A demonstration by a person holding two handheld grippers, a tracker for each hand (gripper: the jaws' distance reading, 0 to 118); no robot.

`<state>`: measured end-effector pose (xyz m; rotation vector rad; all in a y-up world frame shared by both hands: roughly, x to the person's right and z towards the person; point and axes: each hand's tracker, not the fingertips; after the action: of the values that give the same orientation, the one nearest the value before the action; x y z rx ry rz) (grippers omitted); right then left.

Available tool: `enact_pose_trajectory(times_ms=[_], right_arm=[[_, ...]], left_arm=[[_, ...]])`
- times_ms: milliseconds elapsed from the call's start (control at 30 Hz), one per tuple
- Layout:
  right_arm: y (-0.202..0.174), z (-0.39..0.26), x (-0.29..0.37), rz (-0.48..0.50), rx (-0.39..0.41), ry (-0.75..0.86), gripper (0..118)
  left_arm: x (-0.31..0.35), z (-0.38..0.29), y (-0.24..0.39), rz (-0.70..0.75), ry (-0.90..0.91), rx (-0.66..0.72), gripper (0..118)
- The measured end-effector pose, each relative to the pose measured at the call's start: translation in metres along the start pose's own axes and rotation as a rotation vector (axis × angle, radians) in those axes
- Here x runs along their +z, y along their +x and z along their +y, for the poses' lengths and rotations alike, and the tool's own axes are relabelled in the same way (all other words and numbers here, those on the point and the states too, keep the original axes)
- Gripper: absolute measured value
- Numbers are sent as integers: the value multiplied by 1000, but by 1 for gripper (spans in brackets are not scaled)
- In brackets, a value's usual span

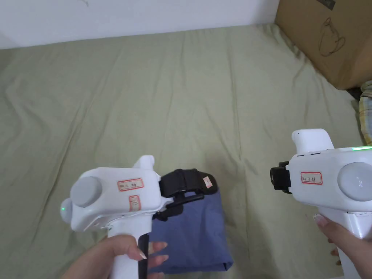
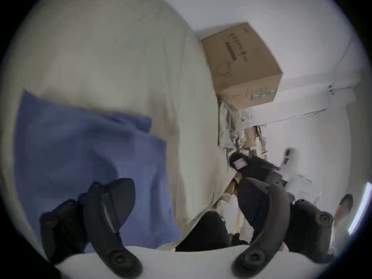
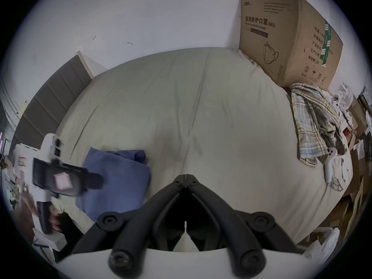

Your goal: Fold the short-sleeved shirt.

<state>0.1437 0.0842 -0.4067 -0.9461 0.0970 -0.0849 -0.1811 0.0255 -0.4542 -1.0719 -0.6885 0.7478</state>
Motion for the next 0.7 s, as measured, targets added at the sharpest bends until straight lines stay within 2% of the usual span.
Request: enact_pose_trajectory(times_ms=[67, 100, 167, 200, 300, 500, 600, 700], right_arm=[[0, 0, 0, 2, 0, 4, 0], [0, 1, 0, 2, -1, 6, 0], [1, 1, -1, 4, -2, 11, 0], [2, 1, -2, 4, -4, 12, 0], [5, 1, -5, 5, -14, 9, 0], [10, -1, -9, 0, -23, -1, 0], [14, -2, -9, -5, -30, -3, 0], [16, -2, -10, -8, -38, -6, 0]], left_arm=[[23, 4, 11, 109, 50, -117, 102], [32, 5, 15, 160, 62, -174, 88], [38, 1, 24, 243, 82, -239, 10], [38, -1, 25, 266, 89, -245, 0], [17, -2, 18, 185, -10, -167, 0], [-57, -22, 0, 201, -211, -104, 0], [-87, -33, -14, 244, -255, -77, 0], [-103, -37, -21, 208, -262, -58, 0]])
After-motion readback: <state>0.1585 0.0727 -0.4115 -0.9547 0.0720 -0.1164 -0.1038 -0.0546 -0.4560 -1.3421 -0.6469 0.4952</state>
